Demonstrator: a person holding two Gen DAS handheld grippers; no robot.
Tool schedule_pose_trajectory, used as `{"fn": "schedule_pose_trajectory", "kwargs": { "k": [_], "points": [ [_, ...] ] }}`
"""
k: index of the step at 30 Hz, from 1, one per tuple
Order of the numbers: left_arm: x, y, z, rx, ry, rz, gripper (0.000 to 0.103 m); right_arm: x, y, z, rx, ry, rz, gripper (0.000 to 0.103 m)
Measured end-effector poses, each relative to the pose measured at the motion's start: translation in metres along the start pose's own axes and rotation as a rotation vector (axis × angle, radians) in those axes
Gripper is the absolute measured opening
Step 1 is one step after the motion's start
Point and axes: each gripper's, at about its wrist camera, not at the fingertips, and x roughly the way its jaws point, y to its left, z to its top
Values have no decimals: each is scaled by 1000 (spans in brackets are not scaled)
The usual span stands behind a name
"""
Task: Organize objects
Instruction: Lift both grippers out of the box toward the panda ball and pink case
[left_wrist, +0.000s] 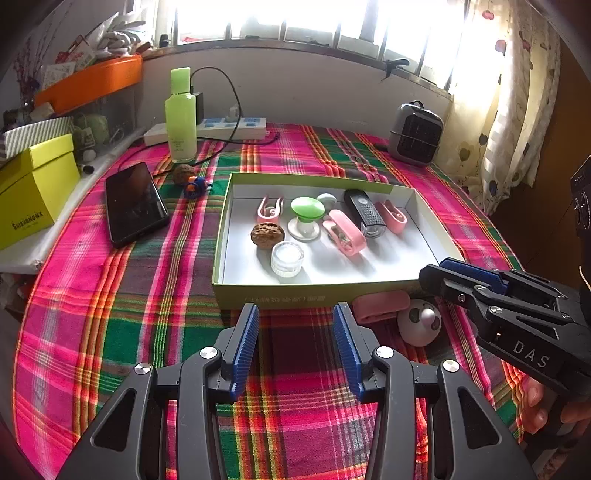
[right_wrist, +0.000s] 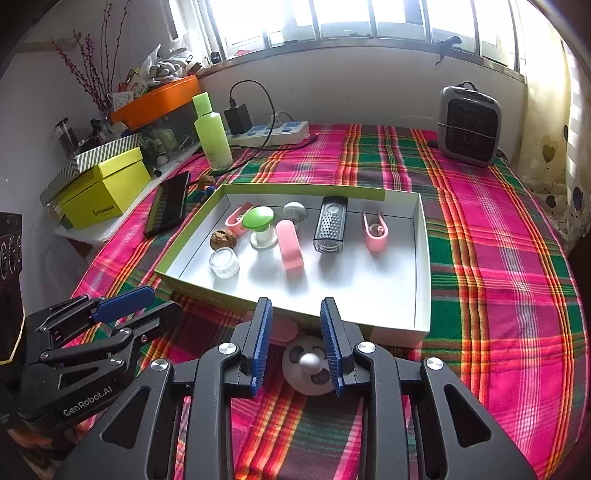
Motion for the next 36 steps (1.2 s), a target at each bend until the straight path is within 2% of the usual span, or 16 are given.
{"fn": "schedule_pose_trajectory", "kwargs": {
  "k": [4, 6, 8, 18, 26, 30, 36],
  "points": [
    [0, -1, -7, -2, 4, -18, 41, -5, 0, -9, -4, -10, -16, 29],
    [1, -2, -10, -1, 11, -30, 41, -7, -1, -13, 0, -13, -25, 39],
    [2, -3, -13, 6, 14, -45, 41, -8, -2, -18, 6, -21, -31, 42],
    [13, 0, -24, -13, 51, -72, 41, 11, -7, -40, 58, 33, -53, 43],
    [19, 6, -24, -20, 63, -75, 42, 22, -2, -38, 41, 57, -75, 43],
    [22, 8, -24, -22, 70, -80, 42, 26, 2, -35, 15, 60, -87, 50],
    [26, 8, -21, -17, 75, -85, 42, 30, 6, -34, -27, 63, -149, 51]
  ]
}}
